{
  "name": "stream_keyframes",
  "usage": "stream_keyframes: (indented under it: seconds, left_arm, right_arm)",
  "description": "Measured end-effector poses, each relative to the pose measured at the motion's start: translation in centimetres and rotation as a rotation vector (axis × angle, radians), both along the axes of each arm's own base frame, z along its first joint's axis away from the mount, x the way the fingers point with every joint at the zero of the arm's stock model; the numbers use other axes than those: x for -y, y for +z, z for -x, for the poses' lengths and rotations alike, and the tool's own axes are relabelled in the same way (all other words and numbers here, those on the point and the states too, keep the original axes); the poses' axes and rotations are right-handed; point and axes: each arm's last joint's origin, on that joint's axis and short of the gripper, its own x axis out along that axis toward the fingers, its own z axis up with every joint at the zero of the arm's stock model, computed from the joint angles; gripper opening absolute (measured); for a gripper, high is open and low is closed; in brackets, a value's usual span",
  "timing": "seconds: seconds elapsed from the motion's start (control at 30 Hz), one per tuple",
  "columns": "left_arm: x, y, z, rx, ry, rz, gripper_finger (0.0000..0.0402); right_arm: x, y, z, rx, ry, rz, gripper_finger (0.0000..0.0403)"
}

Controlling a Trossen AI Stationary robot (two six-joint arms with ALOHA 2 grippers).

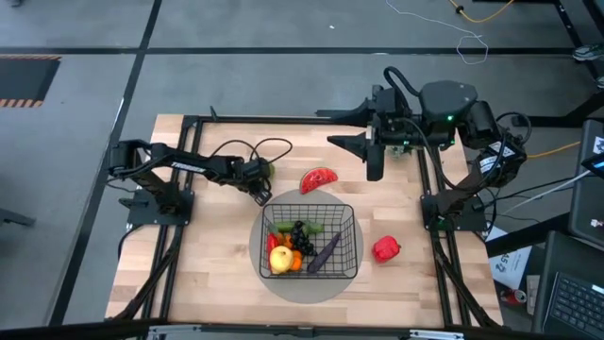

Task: Build produce basket
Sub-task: Put the green pear into black wire basket

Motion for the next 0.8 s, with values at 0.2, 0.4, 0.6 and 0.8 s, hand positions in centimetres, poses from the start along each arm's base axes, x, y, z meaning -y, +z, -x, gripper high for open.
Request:
stream_keyframes:
  seconds: [0.2,0.4,0.6,0.8]
  left_arm:
    - [-0.5,0.0,0.1,-0.011,-0.026,-0.011,0.0009]
    - [-0.9,1.2,0.6,0.037,-0.029,0.001,0.0003]
    - [-0.8,4.5,1.5,0.177,-0.027,-0.033,0.0002]
    - [0.4,9.1,3.1,0.437,-0.141,-0.012,0.0001]
  right_arm:
    - [0.0,-0.5,0.1,-0.051,0.0,0.004,0.022]
    - [0.0,-1.0,0.2,-0.103,-0.006,-0.019,0.022]
    - [0.0,-1.1,0.2,-0.109,-0.006,-0.015,0.022]
    - [0.0,-1.1,0.2,-0.109,-0.006,-0.011,0.022]
